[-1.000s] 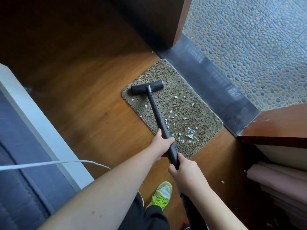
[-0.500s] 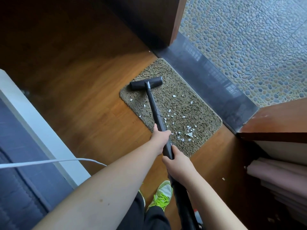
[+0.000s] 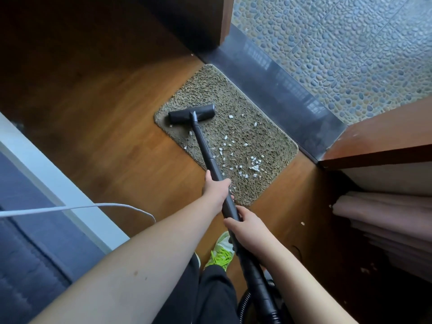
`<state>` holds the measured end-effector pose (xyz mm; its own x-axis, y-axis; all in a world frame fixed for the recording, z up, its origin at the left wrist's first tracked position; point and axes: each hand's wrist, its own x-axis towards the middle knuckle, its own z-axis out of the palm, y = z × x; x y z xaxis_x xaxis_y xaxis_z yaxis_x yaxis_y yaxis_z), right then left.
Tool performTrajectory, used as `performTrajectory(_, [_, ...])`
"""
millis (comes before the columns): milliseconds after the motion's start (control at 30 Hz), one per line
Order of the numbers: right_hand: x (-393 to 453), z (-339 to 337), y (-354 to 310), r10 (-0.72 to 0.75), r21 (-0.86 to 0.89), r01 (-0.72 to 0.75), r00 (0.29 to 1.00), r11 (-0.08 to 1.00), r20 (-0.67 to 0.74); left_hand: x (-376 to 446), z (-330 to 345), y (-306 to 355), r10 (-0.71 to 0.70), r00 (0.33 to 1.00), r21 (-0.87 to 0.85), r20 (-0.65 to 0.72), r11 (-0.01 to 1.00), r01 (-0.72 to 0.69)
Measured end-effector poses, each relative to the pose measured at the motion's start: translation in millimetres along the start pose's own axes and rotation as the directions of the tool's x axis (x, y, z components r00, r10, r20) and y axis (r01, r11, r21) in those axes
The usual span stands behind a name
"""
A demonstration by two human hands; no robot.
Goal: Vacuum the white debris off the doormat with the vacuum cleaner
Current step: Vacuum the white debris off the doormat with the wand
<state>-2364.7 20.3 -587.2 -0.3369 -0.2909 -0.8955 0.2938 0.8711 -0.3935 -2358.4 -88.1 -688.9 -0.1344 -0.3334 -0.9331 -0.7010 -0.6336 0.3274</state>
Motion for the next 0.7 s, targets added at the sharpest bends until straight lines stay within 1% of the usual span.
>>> performTrajectory(67, [-7.3, -2.1, 7.8, 0.01, 0.011, -0.011, 1.0, 1.0, 0.022, -5.4, 3.1, -8.1, -0.011, 1.0, 0.004, -0.007, 1.0, 0.011])
performTrajectory(167, [-21.2, -3.0, 21.3, 0.0, -0.026, 0.001, 0.998, 1.0, 0.057, -12.2, 5.0, -18.1, -0.014, 1.0, 0.008, -0.006, 1.0, 0.014])
performTrajectory(267, [-30.1, -1.2, 31.4, -0.037, -0.09, 0.039, 0.999, 0.995, 0.029, -16.2, 7.9, -30.9, -0.017, 1.0, -0.012, -0.005, 1.0, 0.017])
performTrajectory(367, [-34.0, 0.9, 38.2, -0.056, -0.119, 0.055, 0.998, 0.991, -0.003, -18.8, 12.3, -42.1, -0.001, 1.0, -0.052, -0.016, 0.999, 0.001])
performTrajectory(533, [-33.0, 3.5, 41.7, -0.078, -0.103, 0.076, 0.997, 0.992, -0.011, -12.8, 13.0, -46.9, 0.006, 1.0, -0.05, -0.031, 0.999, -0.007])
performTrajectory(700, [-20.7, 2.6, 31.2, -0.091, -0.102, 0.089, 0.996, 0.991, -0.015, -0.6, 10.2, -34.1, 0.023, 0.999, -0.032, -0.038, 0.999, -0.025])
